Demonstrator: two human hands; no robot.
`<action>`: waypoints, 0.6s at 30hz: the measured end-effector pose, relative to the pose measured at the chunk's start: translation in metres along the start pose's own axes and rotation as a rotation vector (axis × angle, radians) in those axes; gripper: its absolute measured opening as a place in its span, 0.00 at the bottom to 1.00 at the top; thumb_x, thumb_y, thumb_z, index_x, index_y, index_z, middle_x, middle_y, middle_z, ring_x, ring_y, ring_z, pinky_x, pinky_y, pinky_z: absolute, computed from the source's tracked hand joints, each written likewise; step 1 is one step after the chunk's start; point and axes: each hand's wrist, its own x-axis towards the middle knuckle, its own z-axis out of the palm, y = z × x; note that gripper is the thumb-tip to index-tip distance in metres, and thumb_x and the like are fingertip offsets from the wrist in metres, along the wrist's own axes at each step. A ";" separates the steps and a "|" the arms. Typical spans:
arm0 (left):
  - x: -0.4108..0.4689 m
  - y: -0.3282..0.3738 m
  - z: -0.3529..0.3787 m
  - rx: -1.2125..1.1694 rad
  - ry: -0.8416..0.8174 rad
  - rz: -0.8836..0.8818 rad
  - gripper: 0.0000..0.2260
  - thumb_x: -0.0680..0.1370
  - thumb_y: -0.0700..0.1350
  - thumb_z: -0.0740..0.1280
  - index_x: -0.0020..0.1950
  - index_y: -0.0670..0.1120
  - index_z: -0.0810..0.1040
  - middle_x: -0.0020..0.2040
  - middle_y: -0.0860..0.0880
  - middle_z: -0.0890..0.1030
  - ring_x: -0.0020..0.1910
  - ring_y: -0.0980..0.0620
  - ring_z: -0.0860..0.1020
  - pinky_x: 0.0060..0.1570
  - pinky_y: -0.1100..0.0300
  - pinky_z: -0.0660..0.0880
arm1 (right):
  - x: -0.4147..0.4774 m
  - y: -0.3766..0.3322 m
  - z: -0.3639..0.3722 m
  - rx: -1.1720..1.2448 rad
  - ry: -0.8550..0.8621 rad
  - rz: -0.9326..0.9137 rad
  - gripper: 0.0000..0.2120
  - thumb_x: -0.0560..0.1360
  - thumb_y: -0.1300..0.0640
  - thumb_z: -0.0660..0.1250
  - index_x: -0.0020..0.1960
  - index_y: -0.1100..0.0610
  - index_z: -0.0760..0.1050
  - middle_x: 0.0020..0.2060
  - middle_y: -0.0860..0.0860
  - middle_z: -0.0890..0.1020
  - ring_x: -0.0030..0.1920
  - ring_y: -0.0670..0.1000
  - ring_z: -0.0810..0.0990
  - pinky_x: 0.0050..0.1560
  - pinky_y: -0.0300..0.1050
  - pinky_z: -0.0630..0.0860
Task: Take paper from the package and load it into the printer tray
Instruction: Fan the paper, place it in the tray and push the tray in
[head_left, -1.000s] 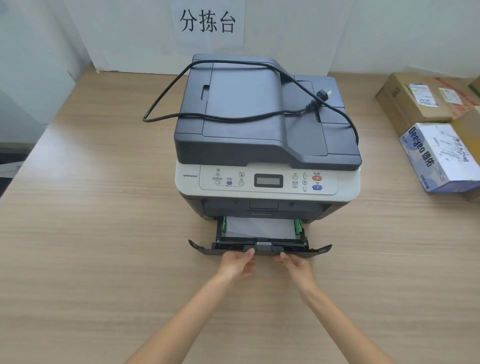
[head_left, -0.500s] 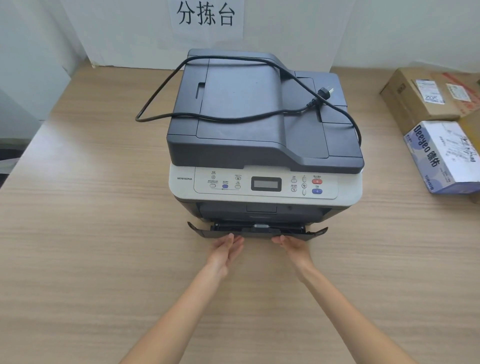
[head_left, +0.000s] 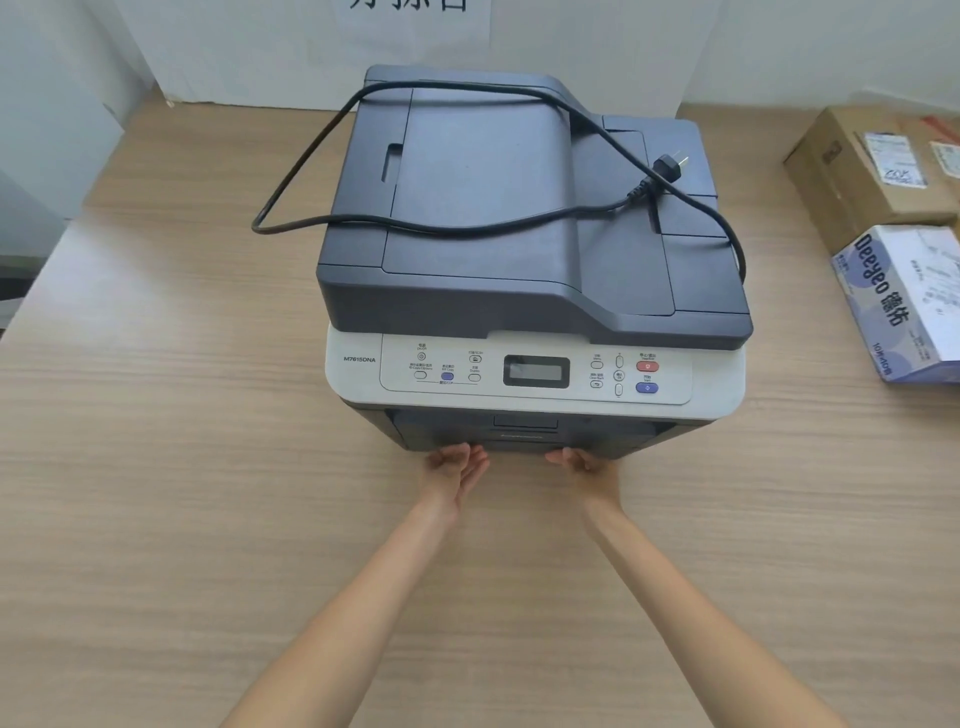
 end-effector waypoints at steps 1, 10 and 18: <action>0.002 0.003 0.003 0.022 -0.001 0.001 0.09 0.80 0.31 0.58 0.41 0.38 0.71 0.41 0.41 0.77 0.40 0.47 0.78 0.52 0.53 0.80 | 0.004 -0.001 0.001 -0.006 0.006 -0.001 0.13 0.79 0.62 0.60 0.44 0.65 0.82 0.45 0.59 0.84 0.47 0.52 0.79 0.53 0.43 0.68; 0.012 -0.004 -0.001 0.070 -0.009 0.028 0.09 0.79 0.31 0.58 0.40 0.38 0.71 0.42 0.41 0.77 0.41 0.48 0.78 0.38 0.61 0.82 | 0.008 0.003 0.001 -0.022 -0.005 0.027 0.13 0.79 0.62 0.59 0.45 0.64 0.82 0.48 0.60 0.84 0.49 0.53 0.79 0.54 0.45 0.70; -0.008 0.009 -0.002 0.127 -0.049 -0.042 0.04 0.81 0.35 0.58 0.53 0.38 0.71 0.48 0.42 0.79 0.50 0.44 0.78 0.54 0.52 0.74 | -0.005 -0.008 -0.002 -0.021 -0.043 0.047 0.14 0.80 0.61 0.56 0.49 0.63 0.80 0.53 0.61 0.83 0.54 0.57 0.79 0.58 0.49 0.71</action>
